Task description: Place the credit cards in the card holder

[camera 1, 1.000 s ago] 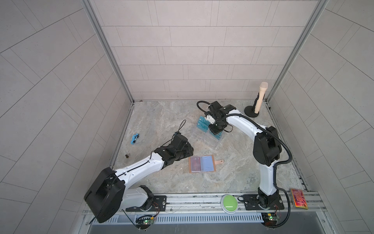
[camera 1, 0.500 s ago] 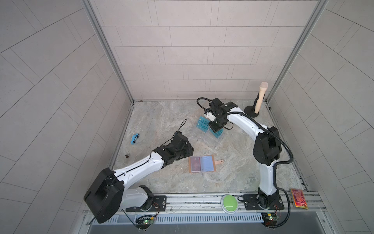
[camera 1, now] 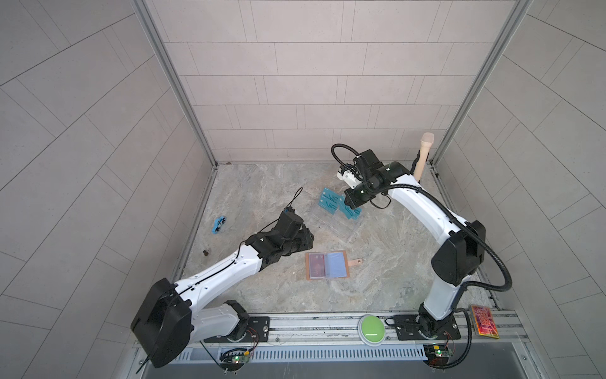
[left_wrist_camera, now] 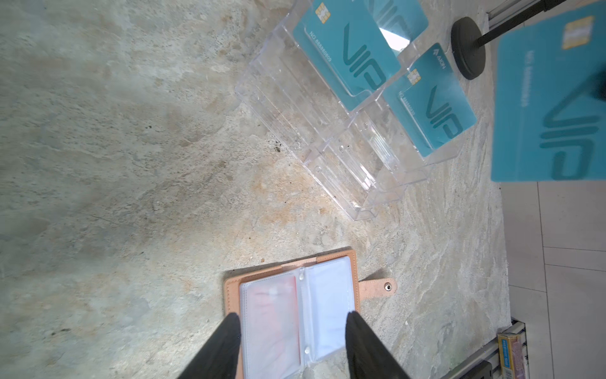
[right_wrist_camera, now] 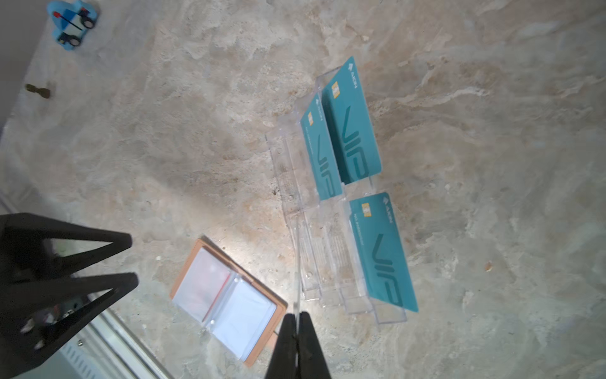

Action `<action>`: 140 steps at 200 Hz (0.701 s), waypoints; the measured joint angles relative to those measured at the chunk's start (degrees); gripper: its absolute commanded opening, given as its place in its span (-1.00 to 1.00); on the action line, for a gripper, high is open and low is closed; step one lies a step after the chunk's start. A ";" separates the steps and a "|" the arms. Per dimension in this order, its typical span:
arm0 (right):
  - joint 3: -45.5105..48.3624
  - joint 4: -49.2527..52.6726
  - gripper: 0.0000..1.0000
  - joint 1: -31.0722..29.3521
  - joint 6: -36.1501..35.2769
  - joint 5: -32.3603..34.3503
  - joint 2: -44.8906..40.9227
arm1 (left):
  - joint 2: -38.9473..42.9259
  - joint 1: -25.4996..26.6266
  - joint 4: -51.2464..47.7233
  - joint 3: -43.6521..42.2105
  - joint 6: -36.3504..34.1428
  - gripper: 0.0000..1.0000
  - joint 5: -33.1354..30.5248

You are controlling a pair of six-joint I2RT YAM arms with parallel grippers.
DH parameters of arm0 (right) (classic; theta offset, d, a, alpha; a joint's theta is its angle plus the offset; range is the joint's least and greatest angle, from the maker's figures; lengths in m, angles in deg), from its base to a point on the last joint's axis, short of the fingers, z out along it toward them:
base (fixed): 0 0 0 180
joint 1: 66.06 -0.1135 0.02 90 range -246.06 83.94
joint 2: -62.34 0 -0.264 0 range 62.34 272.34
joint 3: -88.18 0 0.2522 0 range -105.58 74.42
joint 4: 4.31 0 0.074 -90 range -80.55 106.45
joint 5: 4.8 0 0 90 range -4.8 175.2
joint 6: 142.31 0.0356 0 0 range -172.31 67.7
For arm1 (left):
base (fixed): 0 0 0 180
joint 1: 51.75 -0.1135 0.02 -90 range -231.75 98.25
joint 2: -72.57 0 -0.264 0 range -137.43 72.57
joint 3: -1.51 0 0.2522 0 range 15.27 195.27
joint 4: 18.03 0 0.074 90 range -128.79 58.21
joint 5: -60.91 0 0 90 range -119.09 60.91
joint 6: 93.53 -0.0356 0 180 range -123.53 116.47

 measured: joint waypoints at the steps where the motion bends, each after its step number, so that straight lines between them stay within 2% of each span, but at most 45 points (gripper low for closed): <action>1: 0.26 -0.15 -1.00 0.00 0.09 -0.17 -0.17 | 0.13 0.00 -0.02 -0.13 0.07 0.09 -0.07; 59: 22.51 -13.75 -1.00 0.04 11.96 -15.87 -10.99 | 4.04 0.00 -0.79 -2.73 0.13 0.04 -2.36; 108: 39.28 -24.26 -1.00 -2.38 19.32 -21.29 -12.96 | 1.05 0.00 1.07 -5.11 0.59 -0.10 0.79; 140: 44.52 -31.26 -1.00 -5.11 23.37 -23.06 -11.78 | -4.39 1.38 3.34 -6.03 1.66 -0.20 3.30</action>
